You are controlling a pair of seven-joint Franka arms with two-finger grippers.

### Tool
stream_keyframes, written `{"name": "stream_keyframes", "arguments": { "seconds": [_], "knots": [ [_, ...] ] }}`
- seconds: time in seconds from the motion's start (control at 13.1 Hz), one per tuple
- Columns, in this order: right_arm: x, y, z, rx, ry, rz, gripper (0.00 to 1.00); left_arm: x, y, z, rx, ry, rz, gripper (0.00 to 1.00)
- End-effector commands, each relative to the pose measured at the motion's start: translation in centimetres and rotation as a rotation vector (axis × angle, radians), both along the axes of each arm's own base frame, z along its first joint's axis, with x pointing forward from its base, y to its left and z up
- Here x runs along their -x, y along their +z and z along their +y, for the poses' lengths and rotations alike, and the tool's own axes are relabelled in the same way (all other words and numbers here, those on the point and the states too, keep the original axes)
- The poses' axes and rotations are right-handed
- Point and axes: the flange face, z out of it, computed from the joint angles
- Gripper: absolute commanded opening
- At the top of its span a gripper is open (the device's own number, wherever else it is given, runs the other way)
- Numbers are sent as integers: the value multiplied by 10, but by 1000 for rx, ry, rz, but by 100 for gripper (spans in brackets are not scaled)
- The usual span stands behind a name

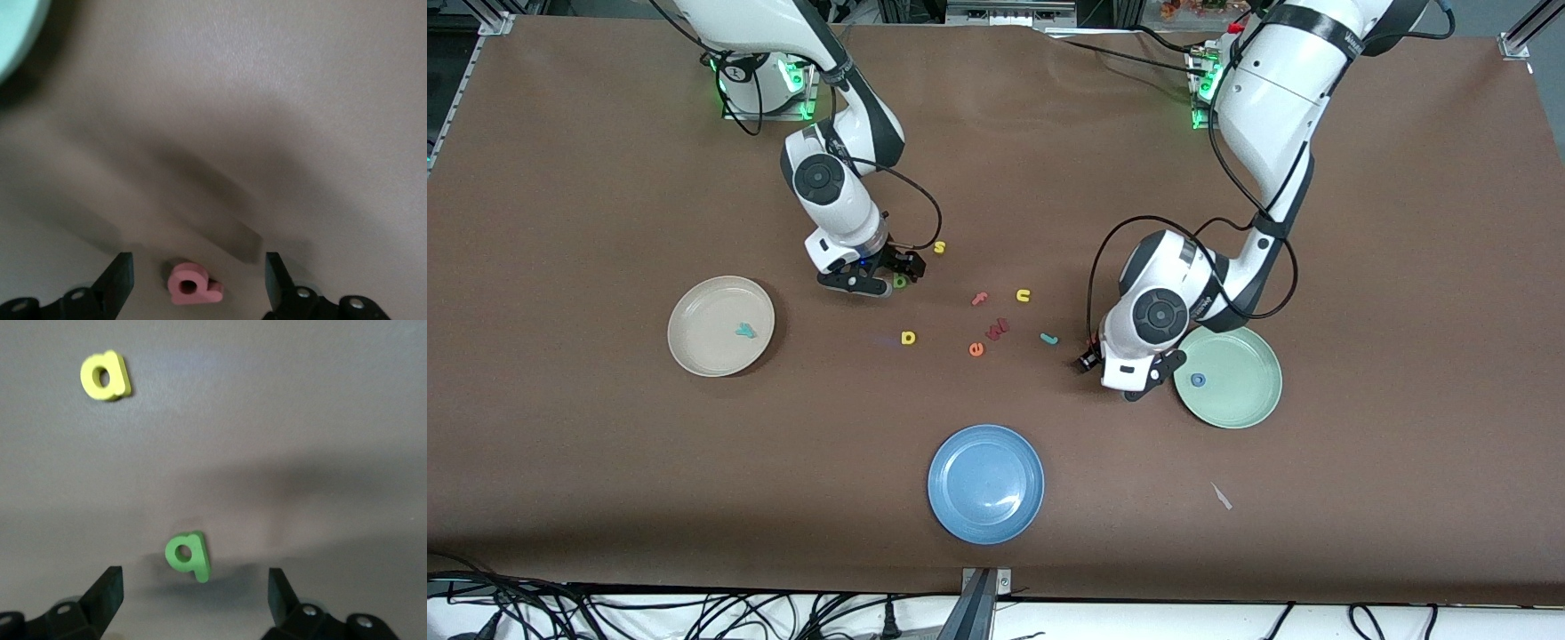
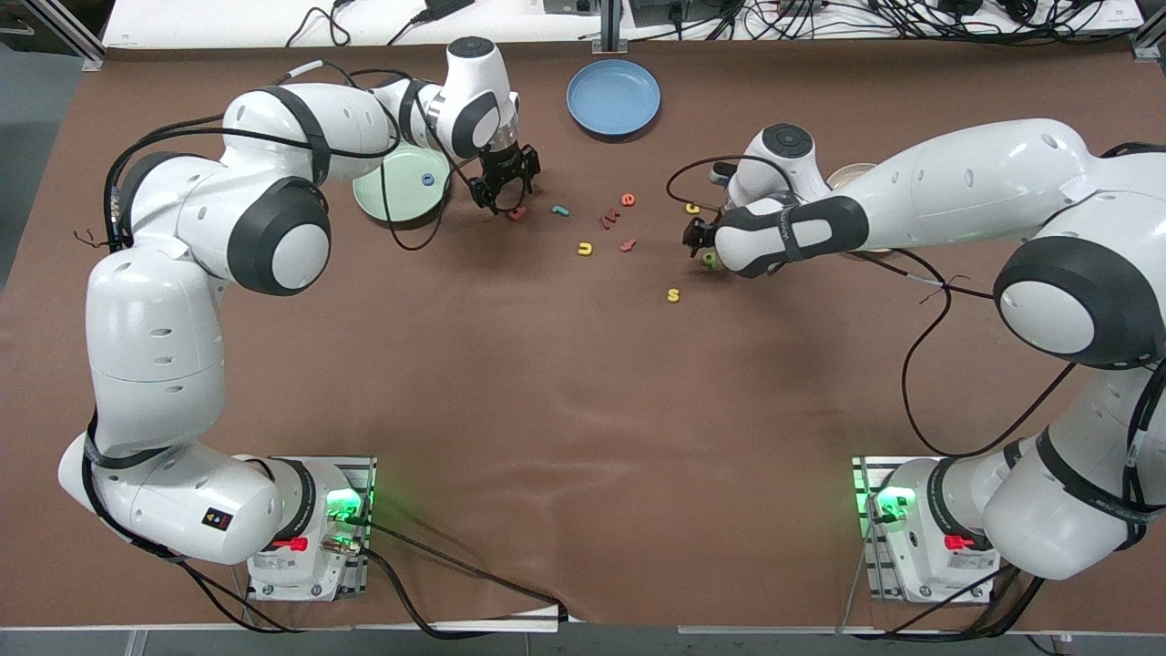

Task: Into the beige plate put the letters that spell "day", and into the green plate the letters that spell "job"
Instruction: 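Reach the pink letter with the left gripper while the right gripper reaches green q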

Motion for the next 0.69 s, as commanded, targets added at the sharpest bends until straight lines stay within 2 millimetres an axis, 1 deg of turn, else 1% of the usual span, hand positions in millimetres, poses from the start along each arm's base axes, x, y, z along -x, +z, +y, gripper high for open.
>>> {"name": "stream_keyframes", "arguments": {
  "seconds": [0.0,0.15,0.3,0.38,0.46,0.61],
  "knots": [
    [2,-4,3,0,-2,-9,91,0,-3,4,4,35,2,79],
    [0,-10,5,3,1,-8,85,1,-5,4,2,40,7,75],
    [-4,-10,8,0,-1,-11,78,2,-8,5,-4,67,13,62],
    [-4,-12,8,1,-1,-10,77,3,-8,4,-9,88,16,61],
    [-3,-13,8,3,-1,-8,71,4,-9,4,-13,112,19,60],
    [-5,-11,9,0,-2,-11,65,9,-14,7,-29,145,31,60]
  ]
}}
